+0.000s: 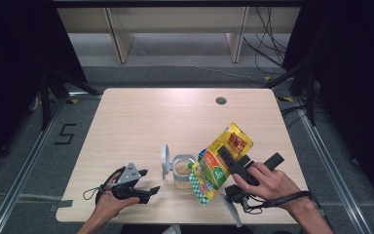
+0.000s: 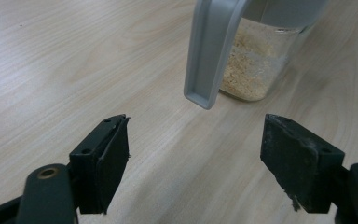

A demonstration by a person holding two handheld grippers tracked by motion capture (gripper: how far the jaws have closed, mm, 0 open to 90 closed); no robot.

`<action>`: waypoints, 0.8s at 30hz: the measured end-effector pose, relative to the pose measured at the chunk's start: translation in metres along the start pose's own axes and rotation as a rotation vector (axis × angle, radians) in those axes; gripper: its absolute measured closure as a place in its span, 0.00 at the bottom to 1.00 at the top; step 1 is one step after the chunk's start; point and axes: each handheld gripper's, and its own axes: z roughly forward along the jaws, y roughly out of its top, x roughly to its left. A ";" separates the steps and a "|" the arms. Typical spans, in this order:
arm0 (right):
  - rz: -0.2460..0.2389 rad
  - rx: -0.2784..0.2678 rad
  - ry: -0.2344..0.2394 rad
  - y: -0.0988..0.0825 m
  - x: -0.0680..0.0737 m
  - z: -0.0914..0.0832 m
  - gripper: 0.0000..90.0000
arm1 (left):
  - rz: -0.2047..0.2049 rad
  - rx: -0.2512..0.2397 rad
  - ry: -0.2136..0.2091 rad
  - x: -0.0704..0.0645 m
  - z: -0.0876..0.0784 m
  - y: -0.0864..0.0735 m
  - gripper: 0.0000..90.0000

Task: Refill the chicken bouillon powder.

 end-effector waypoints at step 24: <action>-0.002 -0.008 0.017 0.001 0.000 -0.002 0.66 | 0.001 0.002 0.003 0.000 0.000 0.000 0.26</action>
